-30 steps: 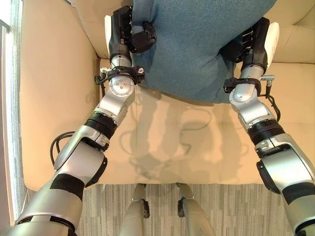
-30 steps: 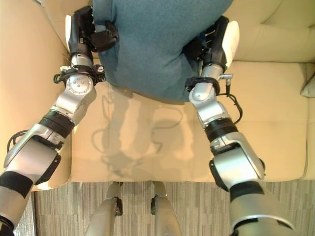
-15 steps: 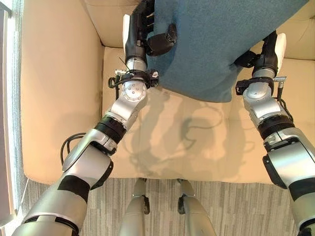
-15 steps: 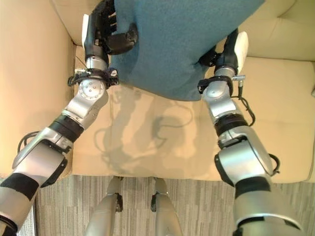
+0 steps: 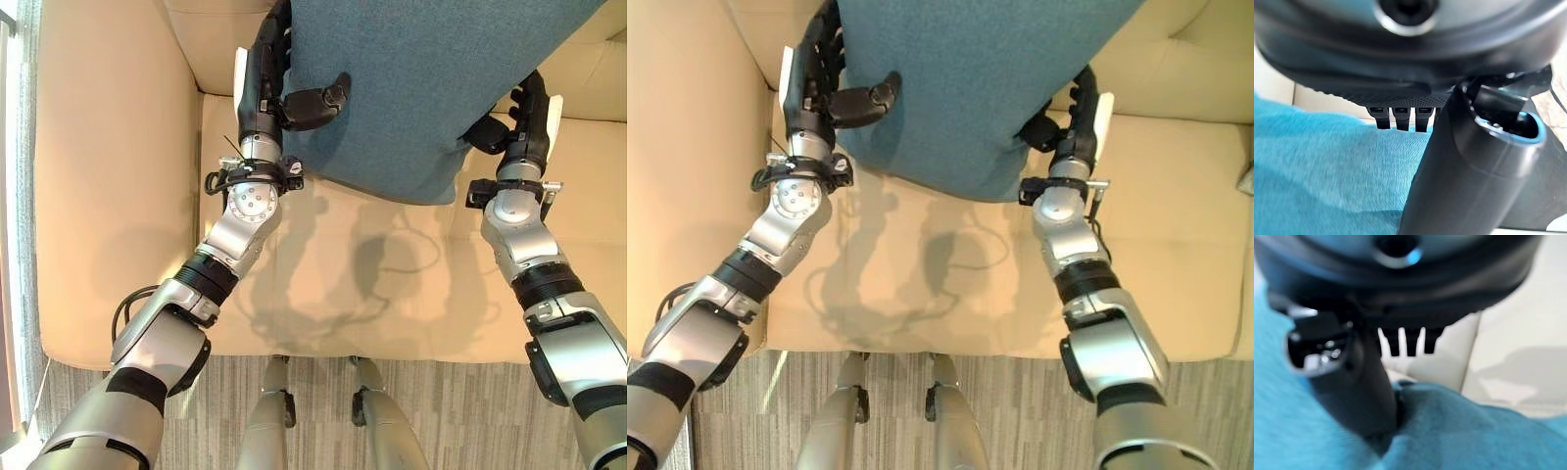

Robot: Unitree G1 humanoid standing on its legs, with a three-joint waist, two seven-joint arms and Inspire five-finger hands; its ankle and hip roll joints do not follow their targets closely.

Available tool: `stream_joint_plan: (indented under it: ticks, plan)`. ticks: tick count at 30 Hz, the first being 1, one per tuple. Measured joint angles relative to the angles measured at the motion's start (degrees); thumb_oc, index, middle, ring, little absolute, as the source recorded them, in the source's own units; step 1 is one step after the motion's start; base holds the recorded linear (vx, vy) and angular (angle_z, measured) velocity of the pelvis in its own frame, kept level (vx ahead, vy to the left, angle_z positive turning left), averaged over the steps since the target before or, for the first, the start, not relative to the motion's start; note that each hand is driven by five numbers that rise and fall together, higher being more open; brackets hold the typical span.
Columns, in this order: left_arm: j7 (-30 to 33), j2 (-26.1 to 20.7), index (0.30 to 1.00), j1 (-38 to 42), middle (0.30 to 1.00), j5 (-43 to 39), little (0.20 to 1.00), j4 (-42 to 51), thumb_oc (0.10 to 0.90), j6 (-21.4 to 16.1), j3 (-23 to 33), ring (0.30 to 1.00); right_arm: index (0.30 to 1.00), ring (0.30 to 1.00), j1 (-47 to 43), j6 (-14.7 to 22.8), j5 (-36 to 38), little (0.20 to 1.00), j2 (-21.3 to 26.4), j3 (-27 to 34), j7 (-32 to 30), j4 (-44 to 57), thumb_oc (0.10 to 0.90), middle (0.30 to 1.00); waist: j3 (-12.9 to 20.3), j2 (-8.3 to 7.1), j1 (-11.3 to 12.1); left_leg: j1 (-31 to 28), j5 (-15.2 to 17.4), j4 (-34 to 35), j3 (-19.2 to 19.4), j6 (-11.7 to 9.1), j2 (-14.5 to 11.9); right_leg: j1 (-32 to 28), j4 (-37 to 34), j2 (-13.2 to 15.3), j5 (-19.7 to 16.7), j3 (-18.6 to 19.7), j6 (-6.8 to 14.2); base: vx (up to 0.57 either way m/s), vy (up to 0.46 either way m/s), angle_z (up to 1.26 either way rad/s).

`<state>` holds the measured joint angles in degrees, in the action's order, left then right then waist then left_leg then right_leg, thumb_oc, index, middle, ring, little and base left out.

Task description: Pick up all the scattered cushions and arrange them neatly on the sofa.

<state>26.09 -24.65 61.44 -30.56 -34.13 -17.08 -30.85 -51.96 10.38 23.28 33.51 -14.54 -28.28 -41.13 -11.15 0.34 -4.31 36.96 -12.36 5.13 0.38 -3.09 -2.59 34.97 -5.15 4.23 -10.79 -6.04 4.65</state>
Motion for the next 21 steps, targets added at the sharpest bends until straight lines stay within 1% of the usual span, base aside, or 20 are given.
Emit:
stream_joint_plan:
  ticks: [2,3,5,6,7,9,12,13,14,16,19,21]
  plan:
    - [-0.53,-0.07,0.9,-0.59,0.9,0.36,0.9,-1.41,0.8,-0.02,2.48,0.9,0.9,0.9,4.77,1.37,2.07,0.9,-1.07,4.05,0.81,3.86,0.8,0.9,-0.09,-0.15,-0.52,-0.06,0.01,0.0,0.07,0.0,0.04,-0.01,-0.01,0.04,0.01,0.01,0.01,0.0,0.0,0.0]
    - [-0.45,-0.04,0.9,-1.04,0.9,0.09,0.9,-2.02,0.8,0.01,3.78,0.9,0.9,0.9,6.42,2.14,2.53,0.9,-1.52,4.63,1.08,5.0,0.8,0.9,-0.1,-0.18,-0.87,-0.05,0.01,0.0,0.1,0.0,0.05,0.0,-0.01,0.04,0.01,0.06,0.01,0.0,0.0,0.0]
    - [-0.21,0.04,0.9,-1.13,0.9,-0.71,0.9,-3.34,0.8,0.04,5.09,0.9,0.9,0.9,7.79,2.34,3.11,0.9,-1.67,4.98,1.55,5.26,0.8,0.9,-0.14,-0.24,-1.25,0.04,0.02,0.01,0.27,-0.01,0.09,0.19,-0.01,0.07,0.01,0.2,0.01,0.03,0.022,-0.04]
    - [-0.34,0.0,0.9,-1.65,0.9,-0.85,0.9,-3.68,0.8,0.05,6.02,0.9,0.9,0.9,9.91,2.86,3.02,0.9,-2.23,6.25,2.05,6.15,0.8,0.9,-0.14,-0.24,-1.37,0.08,0.04,0.02,0.41,-0.01,0.09,0.29,-0.02,0.08,0.03,0.27,0.03,0.04,0.041,-0.05]
    - [-0.41,-0.73,0.9,-3.48,0.9,-0.81,0.9,-3.69,0.8,0.04,7.47,0.9,0.9,0.9,14.26,4.13,3.02,0.9,-4.37,8.66,2.37,8.44,0.8,0.9,-0.14,-0.25,-1.99,0.06,0.04,0.02,0.5,-0.01,0.04,0.31,-0.02,0.01,0.03,0.37,0.03,0.0,0.037,-0.05]
    - [-0.2,-2.02,0.9,-5.16,0.9,-0.03,0.9,-3.99,0.8,0.22,8.89,0.9,0.9,0.9,18.49,4.69,2.74,0.9,-6.06,9.08,3.1,8.93,0.8,0.9,-0.16,-0.3,-3.09,0.23,0.08,0.02,0.76,-0.03,0.06,0.68,-0.02,0.08,0.19,0.6,0.26,0.0,0.014,-0.06]
    - [0.36,-2.08,0.9,-5.72,0.9,0.78,0.9,-5.62,0.8,1.31,10.26,0.9,0.9,0.9,24.15,4.71,2.54,0.9,-8.68,11.43,3.34,10.83,0.8,0.9,-0.17,-0.33,-3.48,0.46,0.08,0.03,0.98,-0.03,0.11,1.17,-0.02,0.07,0.18,1.26,0.25,0.02,0.011,-0.07]
    - [0.73,-2.11,0.9,-5.92,0.9,1.49,0.9,-6.48,0.8,1.39,11.2,0.9,0.9,0.9,25.96,4.72,2.57,0.9,-10.58,12.95,3.49,12.12,0.8,0.9,-0.17,-0.33,-3.89,0.55,0.1,0.03,1.33,-0.01,0.09,1.35,-0.02,0.06,0.17,1.45,0.26,0.03,0.018,-0.13]
    - [1.4,-2.07,0.9,-6.33,0.9,1.44,0.9,-8.03,0.8,1.67,13.93,0.9,0.9,0.9,28.89,4.79,2.59,0.9,-13.77,14.12,3.59,14.18,0.8,0.9,-0.17,-0.33,-5.06,0.82,0.13,0.03,2.1,0.02,0.06,1.9,-0.02,0.07,0.0,1.81,0.34,-0.01,0.017,-0.14]
    - [2.26,-1.94,0.9,-6.99,0.9,1.41,0.9,-8.24,0.8,2.28,15.88,0.9,0.9,0.9,32.26,5.11,2.56,0.9,-16.09,14.08,3.99,18.25,0.8,0.9,-0.17,-0.32,-6.11,1.18,0.14,0.04,2.27,0.03,0.04,2.47,-0.02,0.05,-0.11,2.15,0.22,0.02,0.015,-0.1]
    - [2.18,-1.4,0.9,-7.03,0.9,1.44,0.9,-8.49,0.8,2.49,15.77,0.9,0.9,0.9,35.32,5.22,2.53,0.9,-17.02,13.94,4.36,20.75,0.8,0.9,-0.17,-0.32,-6.67,1.31,0.15,0.03,2.41,0.03,-0.03,2.69,-0.02,0.0,-0.16,2.4,0.2,0.01,0.005,-0.02]
    - [2.15,-1.43,0.9,-6.98,0.9,1.52,0.9,-8.77,0.8,2.5,15.74,0.9,0.9,0.9,36.97,5.4,2.5,0.9,-18.32,13.79,5.13,24.45,0.8,0.9,-0.17,-0.32,-7.37,1.31,0.15,0.03,2.48,0.03,-0.05,2.72,-0.02,0.0,-0.16,2.49,0.19,0.0,0.0,0.0]
